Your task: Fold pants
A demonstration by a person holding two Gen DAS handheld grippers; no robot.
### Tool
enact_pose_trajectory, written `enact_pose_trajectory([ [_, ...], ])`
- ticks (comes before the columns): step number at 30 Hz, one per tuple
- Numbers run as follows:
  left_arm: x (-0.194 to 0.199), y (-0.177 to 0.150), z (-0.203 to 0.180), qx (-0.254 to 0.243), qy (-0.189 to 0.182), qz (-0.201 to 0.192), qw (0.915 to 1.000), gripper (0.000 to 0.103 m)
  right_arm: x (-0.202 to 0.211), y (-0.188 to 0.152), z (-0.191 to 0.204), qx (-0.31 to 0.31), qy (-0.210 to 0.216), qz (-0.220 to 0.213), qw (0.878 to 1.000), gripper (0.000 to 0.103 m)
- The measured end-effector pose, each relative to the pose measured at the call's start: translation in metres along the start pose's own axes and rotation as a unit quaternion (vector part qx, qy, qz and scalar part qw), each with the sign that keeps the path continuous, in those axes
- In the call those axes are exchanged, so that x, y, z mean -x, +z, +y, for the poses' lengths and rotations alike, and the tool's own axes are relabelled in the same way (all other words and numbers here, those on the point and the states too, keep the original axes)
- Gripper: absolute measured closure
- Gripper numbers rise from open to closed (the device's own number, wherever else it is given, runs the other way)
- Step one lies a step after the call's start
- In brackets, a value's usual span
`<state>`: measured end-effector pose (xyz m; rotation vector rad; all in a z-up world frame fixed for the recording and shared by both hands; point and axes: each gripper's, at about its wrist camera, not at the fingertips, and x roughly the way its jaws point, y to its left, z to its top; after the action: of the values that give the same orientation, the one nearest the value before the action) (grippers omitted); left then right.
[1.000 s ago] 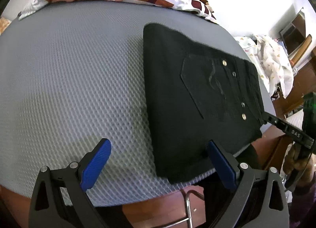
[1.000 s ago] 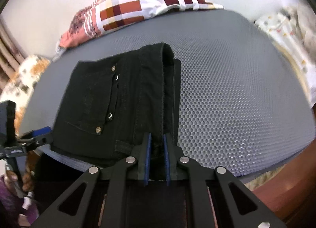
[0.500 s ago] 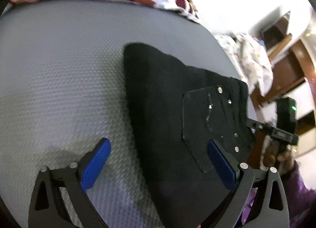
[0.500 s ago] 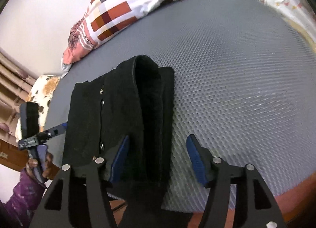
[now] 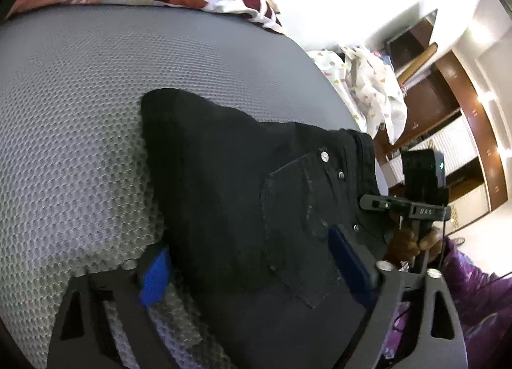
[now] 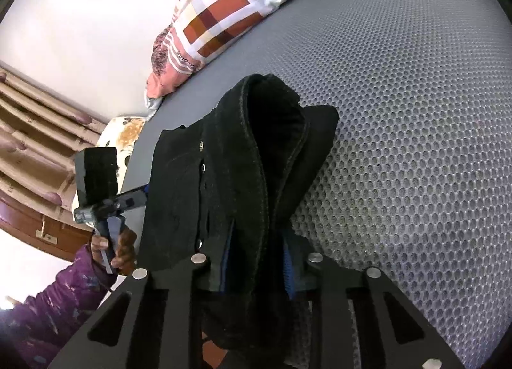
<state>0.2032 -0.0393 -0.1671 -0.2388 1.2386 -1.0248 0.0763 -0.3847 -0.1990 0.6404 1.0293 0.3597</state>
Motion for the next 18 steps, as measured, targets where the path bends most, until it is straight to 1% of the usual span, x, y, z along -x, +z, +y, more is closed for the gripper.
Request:
enact_pose_trajectory([
  [1,0.000,0.001,0.005,0.004,-0.008,0.002,1.0000,0.021,-0.001,0.000,0.000,0.000,0.000,0.001,1.000,0.066],
  [3,0.001,0.003,0.008,0.012,-0.019,0.008,0.9997,0.021,-0.007,0.002,-0.004,-0.019,0.012,0.007,1.000,0.057],
  [4,0.002,0.003,0.008,0.014,-0.020,0.009,0.9997,0.021,-0.009,0.004,-0.003,-0.024,0.017,0.003,1.000,0.055],
  [5,0.002,0.002,0.007,0.014,-0.016,0.006,0.9997,0.021,-0.013,0.007,0.000,-0.021,0.014,0.005,1.000,0.056],
  [6,0.002,0.001,0.005,0.014,-0.010,0.002,0.9998,0.021,-0.016,0.009,0.003,-0.020,0.009,0.009,1.000,0.068],
  [7,0.003,0.000,0.004,0.018,-0.006,-0.004,0.9998,0.022,-0.017,0.010,0.004,-0.032,0.018,0.009,0.999,0.072],
  [8,0.002,0.000,0.001,0.025,-0.005,-0.012,0.9996,0.037,-0.014,0.009,0.004,-0.047,0.037,0.002,0.998,0.075],
  [9,0.007,-0.003,0.001,0.037,0.002,-0.028,0.9989,0.051,-0.010,0.010,0.008,-0.049,0.049,-0.004,0.998,0.077],
  [10,0.009,-0.005,0.003,0.044,0.017,-0.036,0.9982,0.078,-0.008,0.011,0.014,-0.045,0.048,-0.007,0.998,0.077],
  [12,0.014,-0.009,0.007,0.061,0.020,-0.046,0.9969,0.079,-0.005,0.014,0.026,-0.052,0.057,-0.010,0.997,0.078],
  [15,0.025,-0.013,0.010,0.057,0.037,-0.050,0.9964,0.080,-0.004,0.026,0.050,-0.055,0.096,-0.023,0.994,0.078],
  [18,0.052,-0.011,0.021,0.074,0.023,-0.073,0.9944,0.081,-0.011,0.047,0.081,-0.035,0.121,-0.032,0.992,0.078],
])
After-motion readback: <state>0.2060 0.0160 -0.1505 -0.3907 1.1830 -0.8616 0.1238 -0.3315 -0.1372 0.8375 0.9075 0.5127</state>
